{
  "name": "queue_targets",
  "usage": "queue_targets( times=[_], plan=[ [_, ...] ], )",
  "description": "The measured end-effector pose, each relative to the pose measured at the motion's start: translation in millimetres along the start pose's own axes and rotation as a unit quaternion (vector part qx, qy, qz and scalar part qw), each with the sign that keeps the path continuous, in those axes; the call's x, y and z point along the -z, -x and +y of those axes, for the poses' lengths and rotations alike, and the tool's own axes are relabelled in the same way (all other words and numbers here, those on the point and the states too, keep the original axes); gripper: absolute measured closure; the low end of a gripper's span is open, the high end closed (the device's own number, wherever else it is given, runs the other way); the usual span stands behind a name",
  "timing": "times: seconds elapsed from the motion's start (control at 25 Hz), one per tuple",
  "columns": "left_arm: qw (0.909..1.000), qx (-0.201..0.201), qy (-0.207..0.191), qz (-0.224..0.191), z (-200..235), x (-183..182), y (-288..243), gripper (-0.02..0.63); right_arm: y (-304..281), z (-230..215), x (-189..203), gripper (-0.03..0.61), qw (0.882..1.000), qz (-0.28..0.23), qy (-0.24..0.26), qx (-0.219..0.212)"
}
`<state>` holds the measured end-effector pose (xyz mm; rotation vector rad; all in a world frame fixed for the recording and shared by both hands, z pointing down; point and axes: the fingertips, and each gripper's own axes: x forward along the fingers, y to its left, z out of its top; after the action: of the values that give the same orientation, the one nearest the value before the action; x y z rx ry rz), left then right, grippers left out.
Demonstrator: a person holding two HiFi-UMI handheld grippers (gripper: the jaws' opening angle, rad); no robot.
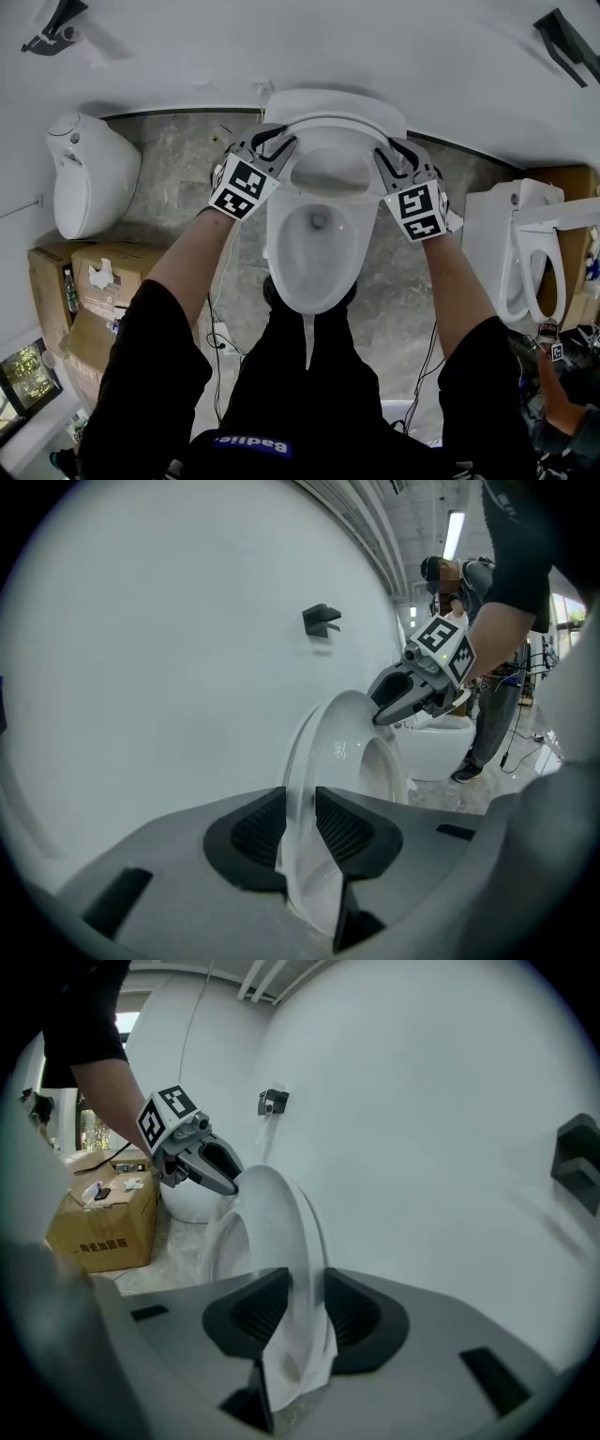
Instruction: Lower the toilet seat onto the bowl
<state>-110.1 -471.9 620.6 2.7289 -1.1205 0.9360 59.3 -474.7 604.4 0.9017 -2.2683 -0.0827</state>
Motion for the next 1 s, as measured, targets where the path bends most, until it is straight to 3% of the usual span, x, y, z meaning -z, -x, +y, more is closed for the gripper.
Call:
queue_targets(
  times=[0.48,1.0],
  plan=[
    [0.9999,0.007,0.003,-0.007,-21.1,0.2,22.5,0.52,25.5,18.1,0.1,0.457,1.0,-0.001,-0.003,0.009],
    [0.9983,0.051,-0.028,0.001,-69.4,11.5,63.4,0.523,67.8,64.5,9.7,0.459,0.999,0.035,0.001,0.031]
  ],
)
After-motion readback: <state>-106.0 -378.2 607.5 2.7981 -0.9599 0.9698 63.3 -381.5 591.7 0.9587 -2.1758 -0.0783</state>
